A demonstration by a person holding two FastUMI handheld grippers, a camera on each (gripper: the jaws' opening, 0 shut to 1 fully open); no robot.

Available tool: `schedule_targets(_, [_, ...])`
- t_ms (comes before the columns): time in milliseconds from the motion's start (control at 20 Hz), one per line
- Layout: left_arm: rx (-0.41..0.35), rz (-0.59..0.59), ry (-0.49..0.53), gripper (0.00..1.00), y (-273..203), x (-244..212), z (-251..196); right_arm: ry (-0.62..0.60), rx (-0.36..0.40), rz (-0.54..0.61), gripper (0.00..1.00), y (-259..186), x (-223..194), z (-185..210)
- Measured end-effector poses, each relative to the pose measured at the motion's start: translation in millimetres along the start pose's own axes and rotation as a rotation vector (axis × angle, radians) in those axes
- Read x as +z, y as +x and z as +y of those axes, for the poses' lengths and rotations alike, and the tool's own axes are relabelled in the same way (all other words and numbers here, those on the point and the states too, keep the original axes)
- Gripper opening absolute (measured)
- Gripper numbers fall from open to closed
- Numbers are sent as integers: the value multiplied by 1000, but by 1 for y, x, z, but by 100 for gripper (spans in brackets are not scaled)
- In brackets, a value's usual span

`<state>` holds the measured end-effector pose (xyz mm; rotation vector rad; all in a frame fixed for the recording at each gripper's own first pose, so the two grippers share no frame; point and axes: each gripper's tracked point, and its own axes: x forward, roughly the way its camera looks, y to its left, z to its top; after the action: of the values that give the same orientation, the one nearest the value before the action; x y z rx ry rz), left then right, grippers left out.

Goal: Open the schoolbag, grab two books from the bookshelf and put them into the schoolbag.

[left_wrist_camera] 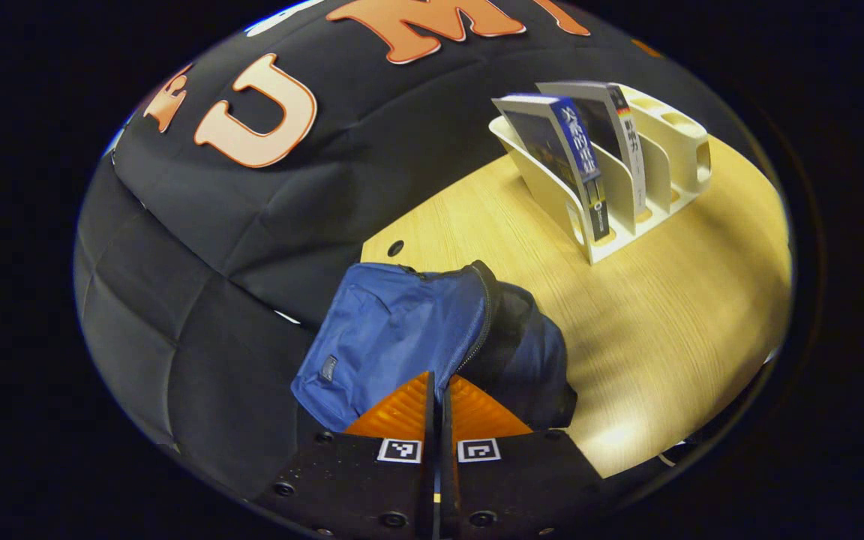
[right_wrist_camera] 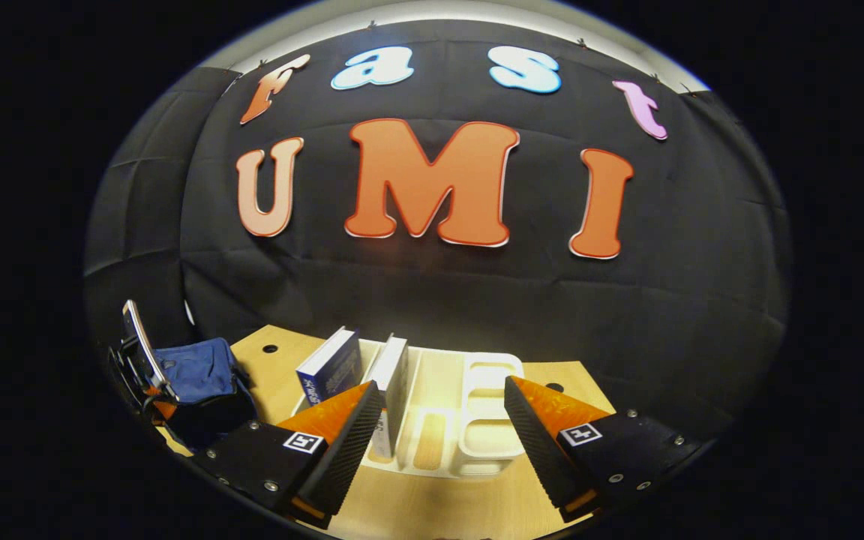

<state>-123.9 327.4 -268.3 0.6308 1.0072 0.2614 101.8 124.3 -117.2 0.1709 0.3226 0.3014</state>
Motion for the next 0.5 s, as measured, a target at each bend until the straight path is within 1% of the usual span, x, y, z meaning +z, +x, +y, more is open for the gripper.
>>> schedule_targets(100, [-8,-28,-46,3,-7,12,22,-19,48,15,98,8,6,22])
schedule_targets(300, [-37,-72,-127,3,-15,34,65,-45,126,85,99,35,11,66])
schedule_targets(500, [-77,-89,-181,4,-16,44,98,-80,147,147,98,65,14,96])
